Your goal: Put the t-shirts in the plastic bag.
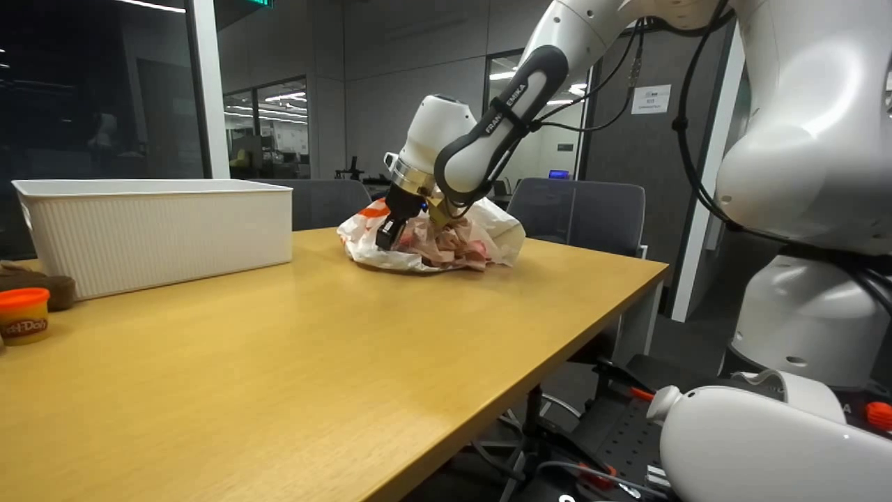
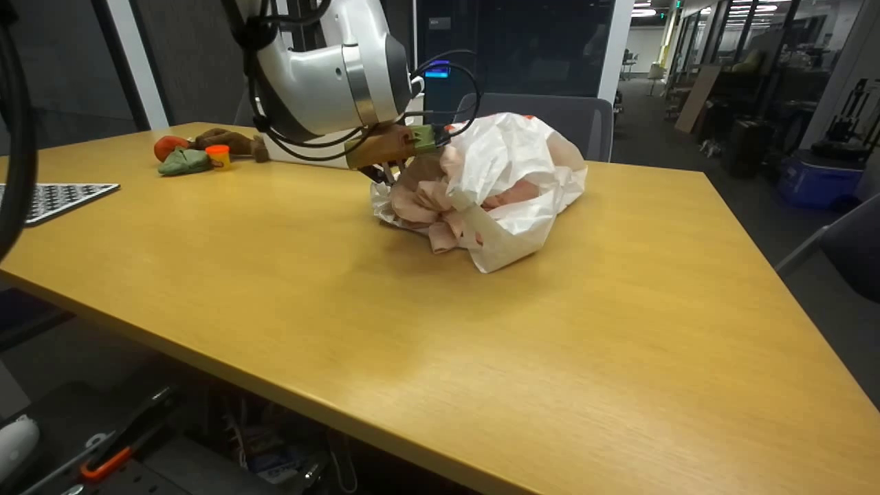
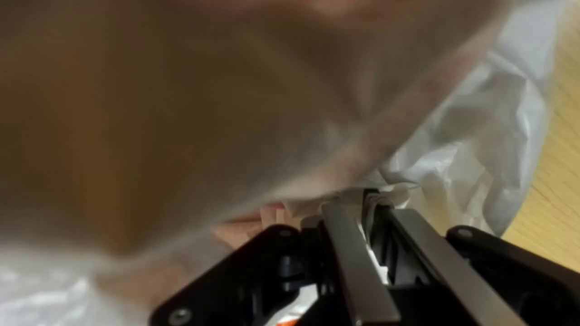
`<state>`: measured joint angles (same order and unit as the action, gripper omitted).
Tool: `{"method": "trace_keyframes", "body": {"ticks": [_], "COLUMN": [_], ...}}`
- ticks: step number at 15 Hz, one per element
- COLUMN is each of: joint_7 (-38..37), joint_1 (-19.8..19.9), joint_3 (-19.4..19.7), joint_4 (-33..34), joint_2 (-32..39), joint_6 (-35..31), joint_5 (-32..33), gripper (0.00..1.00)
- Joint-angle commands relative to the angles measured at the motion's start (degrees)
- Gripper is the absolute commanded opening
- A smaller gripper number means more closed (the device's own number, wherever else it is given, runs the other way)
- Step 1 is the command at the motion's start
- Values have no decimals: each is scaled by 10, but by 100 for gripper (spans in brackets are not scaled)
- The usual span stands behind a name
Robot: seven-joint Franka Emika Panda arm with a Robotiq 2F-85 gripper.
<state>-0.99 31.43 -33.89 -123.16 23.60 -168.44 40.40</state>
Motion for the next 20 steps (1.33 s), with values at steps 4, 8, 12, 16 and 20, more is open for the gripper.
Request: {"method": "trace_keyframes", "body": {"ticks": [4, 8, 12, 16, 20], "joint_7": [39, 120, 140, 147, 157], "joint_1": [-29, -149, -200, -224, -262], "joint_3": [-14, 105, 151, 180, 222], "joint_4": [-9, -29, -16, -16, -8], "joint_2": [-22, -73, -61, -54, -37], "joint_6": [49, 25, 27, 6, -48], "joint_5": [-111, -220, -255, -262, -264], "gripper": [75, 100, 100, 100, 74]}}
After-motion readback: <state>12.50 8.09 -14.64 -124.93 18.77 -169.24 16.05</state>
